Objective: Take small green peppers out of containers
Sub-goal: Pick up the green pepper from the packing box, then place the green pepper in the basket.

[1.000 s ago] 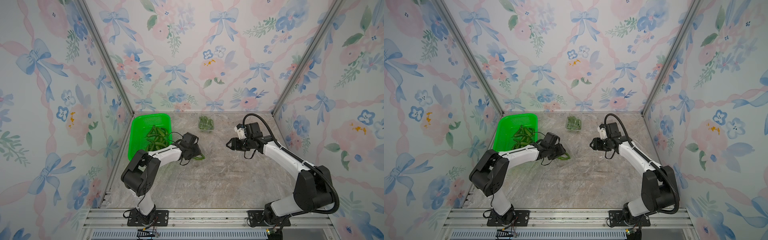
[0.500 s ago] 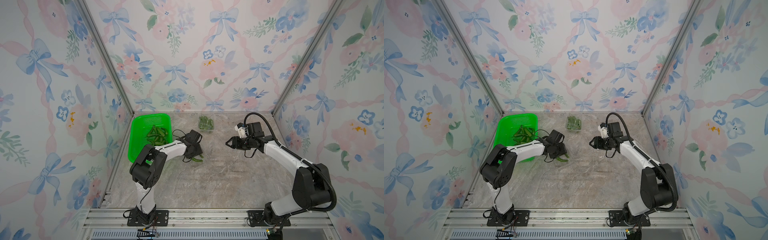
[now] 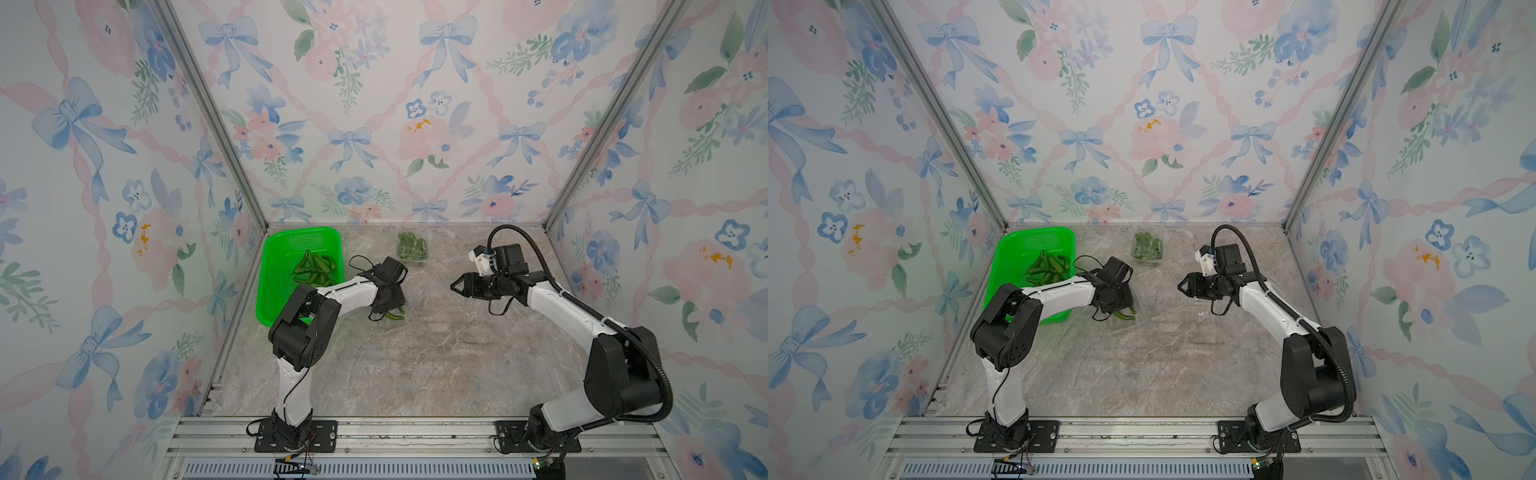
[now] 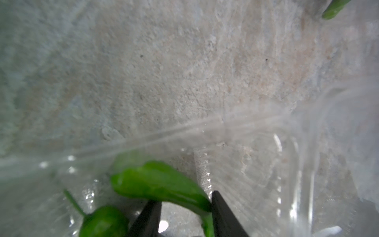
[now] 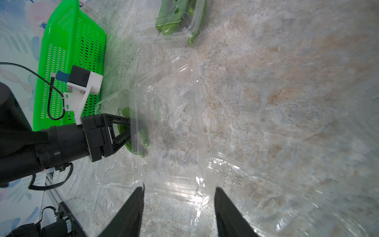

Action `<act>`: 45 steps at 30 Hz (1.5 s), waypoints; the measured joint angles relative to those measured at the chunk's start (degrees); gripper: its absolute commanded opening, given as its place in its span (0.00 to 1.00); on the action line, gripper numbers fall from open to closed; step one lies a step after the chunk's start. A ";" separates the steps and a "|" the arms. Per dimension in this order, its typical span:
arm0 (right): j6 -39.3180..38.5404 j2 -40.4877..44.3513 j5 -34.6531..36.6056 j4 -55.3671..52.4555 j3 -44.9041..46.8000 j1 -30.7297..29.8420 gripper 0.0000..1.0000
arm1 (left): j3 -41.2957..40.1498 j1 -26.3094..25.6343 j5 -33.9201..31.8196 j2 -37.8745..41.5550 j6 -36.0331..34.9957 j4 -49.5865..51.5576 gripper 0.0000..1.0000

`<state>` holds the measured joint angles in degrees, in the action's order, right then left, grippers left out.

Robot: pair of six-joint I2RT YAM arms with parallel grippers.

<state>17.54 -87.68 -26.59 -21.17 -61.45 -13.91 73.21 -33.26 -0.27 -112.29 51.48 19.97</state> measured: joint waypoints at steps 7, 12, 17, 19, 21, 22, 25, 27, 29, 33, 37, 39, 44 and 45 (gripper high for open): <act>0.00 0.00 0.02 0.00 0.00 0.00 0.55 | 0.74 0.00 -0.39 -0.83 -1.57 0.37 0.19; 0.02 0.00 0.02 -0.02 0.00 0.00 0.55 | 0.74 0.00 -0.81 -0.81 -2.21 0.35 0.15; 0.02 0.02 0.04 -0.07 0.00 -0.50 0.55 | 0.74 -0.13 -1.51 -0.63 -2.43 0.52 0.10; 0.02 0.02 0.07 -0.17 0.00 -0.74 0.55 | 0.61 -0.17 -2.16 -0.02 -2.43 1.03 0.09; 0.02 0.02 0.22 -0.44 0.00 -1.18 0.55 | 0.24 -0.17 -2.60 1.51 -2.45 1.22 0.08; 0.02 0.02 0.22 -0.55 -0.02 -1.46 0.55 | 0.04 -0.22 -2.78 2.45 -2.45 1.29 0.08; 0.02 0.02 0.22 -1.03 -0.15 -2.49 0.55 | -0.68 -0.24 -2.95 5.75 -2.62 1.38 0.07; 0.07 0.02 0.24 -1.31 -0.59 -3.43 0.55 | -1.16 -0.33 -2.95 7.85 -2.78 1.38 0.06; 0.26 0.00 0.28 -1.31 -1.20 -4.39 0.55 | -1.60 -0.35 -2.97 9.44 -2.91 1.38 0.05; 0.52 -0.04 0.46 -1.29 -2.64 -6.16 0.55 | -2.14 -0.55 -2.97 10.91 -3.32 1.40 0.04; 1.03 -0.50 0.83 -1.29 -3.52 -7.23 0.55 | -3.02 -0.83 -3.41 12.72 -3.61 1.46 0.04; 1.18 -0.63 1.18 -1.33 -3.72 -7.76 0.55 | -3.45 -0.94 -3.63 14.19 -3.93 1.60 0.04; 1.46 -0.63 1.84 -2.14 -5.11 -8.83 0.56 | -4.35 -1.25 -4.79 18.40 -4.81 1.64 0.04; 1.51 -0.63 1.95 -2.19 -5.53 -9.05 0.56 | -4.48 -1.27 -5.11 19.39 -5.01 1.64 0.04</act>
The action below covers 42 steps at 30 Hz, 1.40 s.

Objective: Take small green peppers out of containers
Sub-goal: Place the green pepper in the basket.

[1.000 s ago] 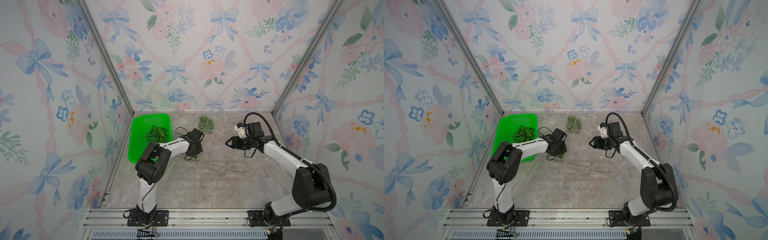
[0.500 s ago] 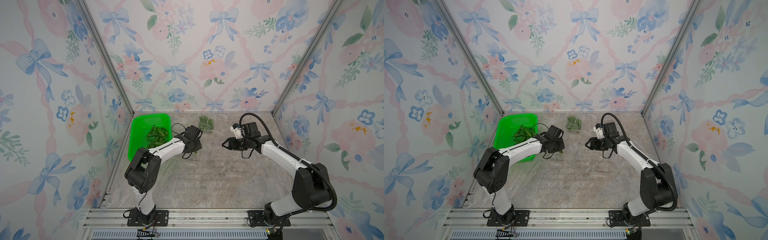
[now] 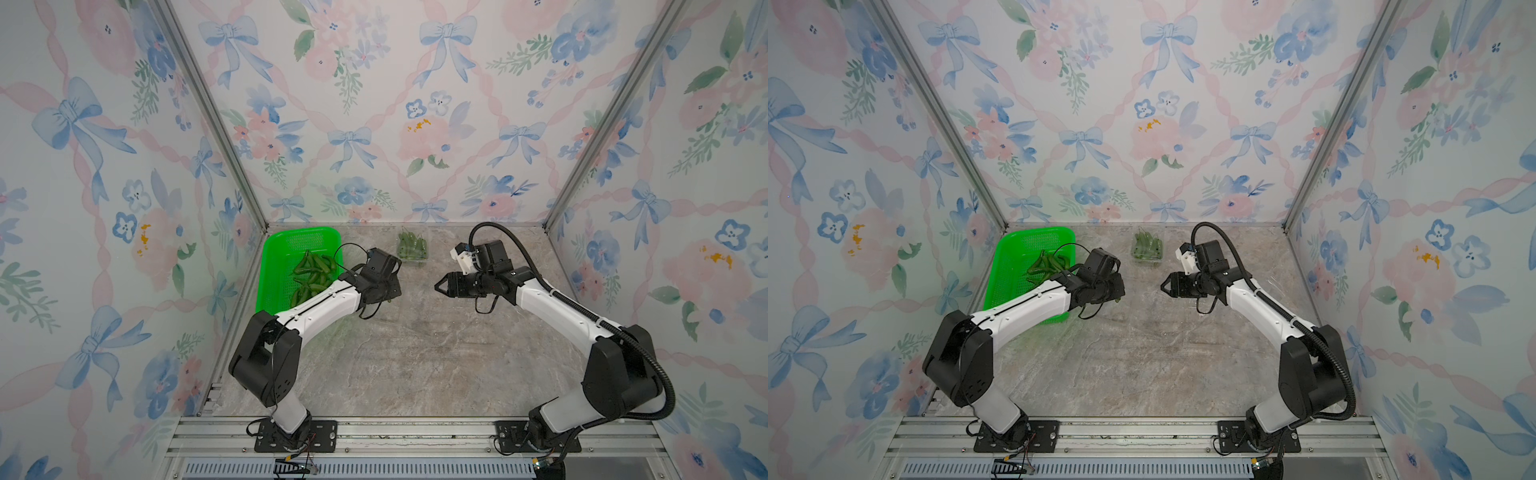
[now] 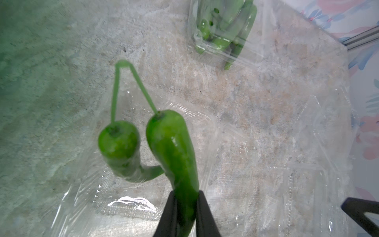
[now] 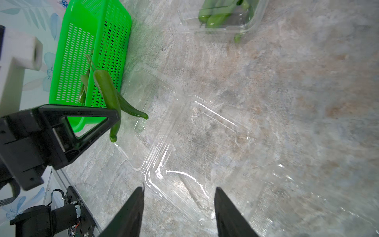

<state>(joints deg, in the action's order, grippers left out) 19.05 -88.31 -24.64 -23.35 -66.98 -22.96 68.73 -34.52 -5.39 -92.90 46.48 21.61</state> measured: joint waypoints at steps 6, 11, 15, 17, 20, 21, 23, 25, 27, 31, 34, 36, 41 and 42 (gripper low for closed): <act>0.04 -0.61 0.74 -0.52 -2.95 -2.12 0.55 | -0.31 1.62 -1.27 5.90 -1.64 0.81 0.05; 0.07 -1.90 1.29 -1.22 -5.33 -4.61 0.55 | -0.31 9.75 -1.22 9.33 -4.61 2.29 0.07; 0.33 -2.64 1.33 -1.51 -6.34 -5.35 0.56 | 0.13 18.58 -0.15 10.93 -7.80 4.07 0.08; 0.44 -3.34 1.40 -1.46 -6.69 -5.40 0.56 | 0.57 23.67 0.92 11.17 -9.31 4.68 0.08; 0.66 -5.07 1.49 -1.44 -7.48 -5.40 0.56 | 1.20 30.93 2.29 10.78 -11.23 5.44 0.08; 0.83 -5.75 1.49 -1.51 -7.74 -5.40 0.56 | 1.38 33.22 2.75 10.27 -11.82 5.49 0.08; 1.05 -7.34 1.27 -1.33 -8.61 -5.40 0.56 | 1.73 36.94 3.65 8.50 -12.70 5.51 0.09; 1.09 -8.87 1.07 -1.11 -9.42 -5.51 0.56 | 1.92 39.98 4.61 5.81 -13.40 5.51 0.15; 1.31 -10.38 0.85 -0.79 -10.01 -5.77 0.56 | 2.03 42.64 5.70 2.45 -13.94 5.55 0.15; 1.53 -12.07 0.24 -0.39 -10.54 -6.84 0.56 | 2.08 44.92 6.93 -3.26 -14.97 5.99 0.31; 1.46 -13.14 -0.31 -0.66 -11.76 -8.81 0.56 | 2.34 44.94 7.61 -5.27 -15.63 6.49 0.45; 1.49 -13.97 -0.66 -1.31 -13.03 -10.71 0.56 | 3.02 44.94 7.96 -5.55 -15.87 6.84 0.50; 2.12 -18.01 -1.57 -1.22 -15.54 -14.97 0.54 | 5.14 44.52 8.46 -5.40 -16.06 6.75 0.52; 2.49 -19.65 -1.46 -1.31 -16.41 -15.67 0.53 | 5.31 44.13 8.41 -5.16 -16.06 6.78 0.52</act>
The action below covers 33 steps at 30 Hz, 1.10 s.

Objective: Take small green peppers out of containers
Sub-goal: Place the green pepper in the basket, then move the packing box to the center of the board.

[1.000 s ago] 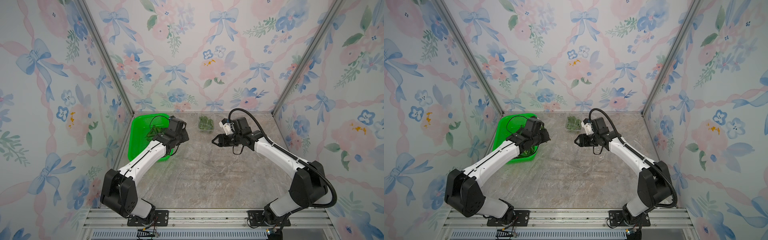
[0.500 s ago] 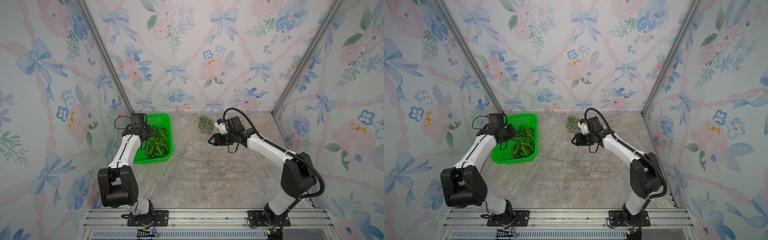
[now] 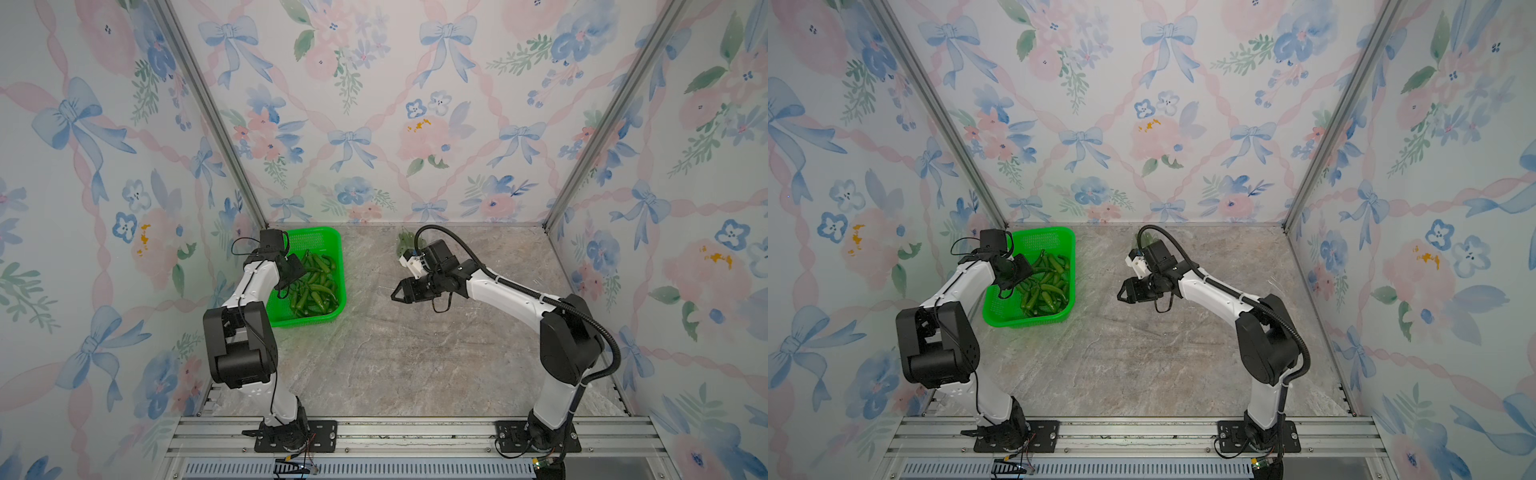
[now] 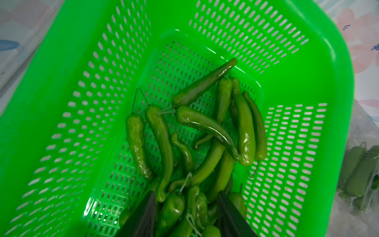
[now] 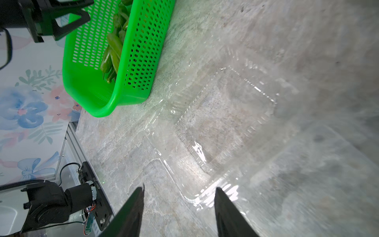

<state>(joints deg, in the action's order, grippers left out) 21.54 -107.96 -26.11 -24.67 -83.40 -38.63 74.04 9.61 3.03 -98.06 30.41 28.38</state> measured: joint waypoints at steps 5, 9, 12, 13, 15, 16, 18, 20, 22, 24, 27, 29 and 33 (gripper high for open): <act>0.92 -9.40 2.73 -1.97 -6.64 -2.45 0.52 | 1.75 -4.63 0.02 2.05 0.02 0.13 0.53; 1.01 -15.96 7.89 -5.99 -14.05 -3.48 0.52 | 5.84 -11.17 0.52 2.64 0.20 -0.04 0.53; 0.98 -18.91 12.15 -10.62 -18.78 -3.74 0.52 | 8.55 -15.13 1.07 2.10 0.46 -0.07 0.53; 0.96 -19.87 13.70 -12.41 -20.52 -3.80 0.52 | 9.53 -16.11 1.20 1.53 0.68 -0.15 0.53; 0.90 -21.66 17.59 -16.37 -23.98 -3.80 0.53 | 11.80 -17.94 1.40 -0.57 1.14 -0.46 0.53; 0.74 -22.08 19.15 -17.90 -24.79 -3.80 0.53 | 12.72 -18.58 1.53 -1.75 1.29 -0.61 0.53; 0.48 -22.36 22.38 -21.55 -25.75 -3.54 0.53 | 14.32 -19.85 1.81 -4.59 1.57 -1.01 0.53; 0.20 -22.36 25.31 -24.46 -25.83 -3.08 0.53 | 15.67 -21.03 2.12 -7.54 1.79 -0.98 0.53; -0.20 -22.36 28.15 -27.32 -25.83 -2.71 0.54 | 17.07 -22.01 2.49 -10.10 2.16 -0.94 0.53; -0.90 -22.36 30.69 -30.14 -25.97 -1.88 0.53 | 18.62 -22.84 2.97 -12.39 2.38 -0.87 0.53; -1.70 -22.36 33.94 -33.07 -26.25 -0.04 0.54 | 20.81 -23.78 3.65 -14.73 2.80 -0.85 0.54; -2.32 -22.36 36.26 -34.97 -26.75 1.40 0.54 | 22.05 -24.11 3.96 -15.74 2.82 -0.85 0.54; -3.28 -22.36 39.56 -37.07 -27.06 4.63 0.54 | 24.76 -24.70 4.37 -17.88 2.82 -0.92 0.54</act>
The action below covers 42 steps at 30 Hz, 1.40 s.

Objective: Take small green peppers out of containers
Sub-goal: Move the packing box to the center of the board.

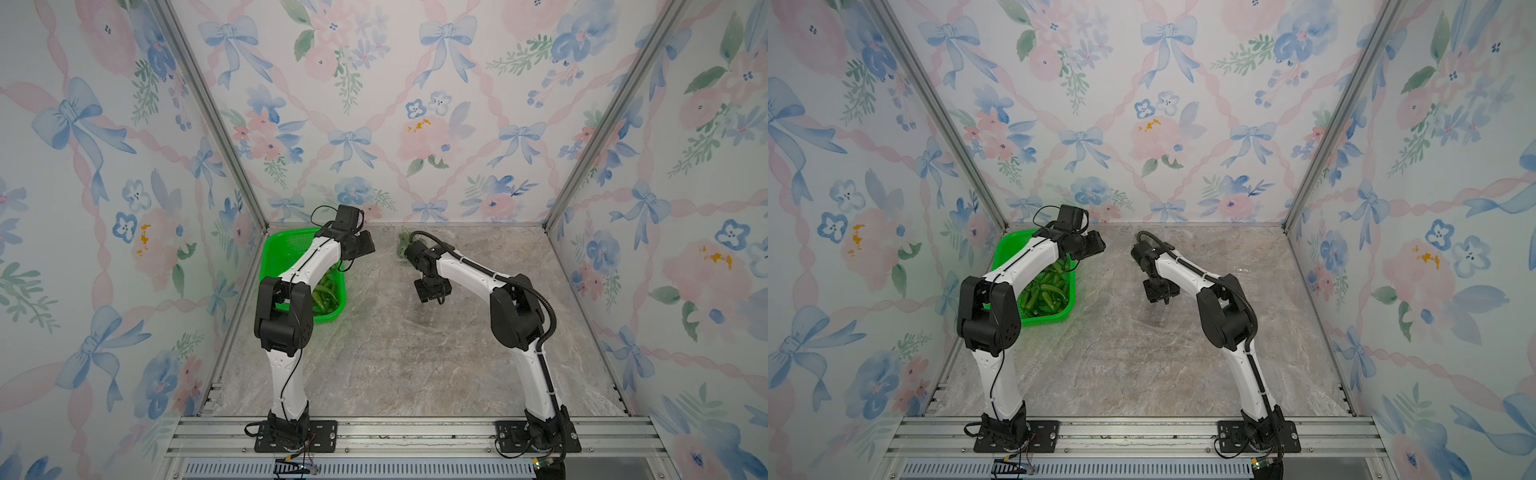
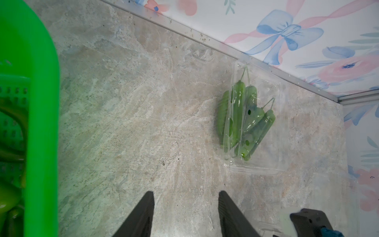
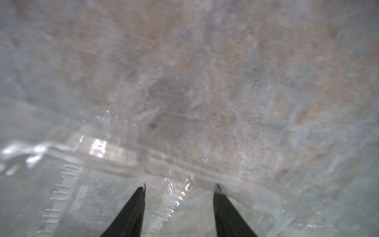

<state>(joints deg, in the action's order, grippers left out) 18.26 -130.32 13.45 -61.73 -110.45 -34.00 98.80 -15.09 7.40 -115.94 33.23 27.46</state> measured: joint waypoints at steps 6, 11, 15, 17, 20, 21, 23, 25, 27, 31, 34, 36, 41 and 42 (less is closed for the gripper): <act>-1.18 0.22 3.17 -1.55 0.42 4.35 0.57 | 2.56 -0.81 0.72 -3.93 0.26 -0.11 0.54; -1.64 2.21 4.22 -1.84 3.39 6.88 0.57 | 4.92 -1.05 1.20 -6.82 0.44 -0.07 0.54; -2.12 6.78 0.55 -1.14 6.58 7.96 0.58 | 6.71 -1.07 1.49 -7.72 0.44 -0.04 0.54; -2.01 10.40 -2.45 -0.20 8.09 7.96 0.59 | 7.67 -1.07 1.64 -7.93 0.46 0.00 0.55; -1.75 16.20 -7.08 2.03 8.15 8.07 0.62 | 10.05 -1.07 2.34 -8.87 0.50 -0.04 0.56; -1.25 17.84 -8.68 3.17 7.87 8.28 0.62 | 11.19 -1.07 2.73 -9.51 0.66 -0.07 0.56; 0.11 19.78 -12.66 6.58 6.97 8.94 0.63 | 13.49 -1.07 3.50 -11.15 0.90 -0.17 0.56; 2.56 19.74 -17.90 11.72 5.88 10.69 0.63 | 15.89 -1.07 4.48 -13.20 1.29 -0.22 0.58; 5.99 17.40 -23.23 18.29 4.37 13.33 0.63 | 18.32 -1.07 5.49 -15.61 1.49 -0.17 0.58; 12.07 7.19 -30.56 30.82 -1.70 17.42 0.63 | 22.99 -1.14 7.15 -20.74 1.55 -0.15 0.60; 14.71 -2.47 -33.24 33.48 -10.62 18.58 0.64 | 26.25 -1.31 7.91 -24.09 1.90 -0.15 0.61; 16.35 -8.26 -34.64 33.92 -16.90 18.56 0.64 | 28.11 -1.42 8.26 -25.68 1.97 -0.15 0.62; 19.61 -14.56 -37.00 34.40 -23.56 18.47 0.65 | 30.60 -1.79 9.49 -27.63 2.67 -0.85 0.63; 20.00 -14.82 -37.11 34.53 -23.71 18.45 0.65 | 30.75 -1.79 9.79 -27.74 2.91 -1.03 0.63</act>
<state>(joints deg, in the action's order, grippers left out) 38.26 -145.14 -23.66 -27.20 -134.17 -15.55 129.56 -16.88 17.19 -143.68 36.14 26.44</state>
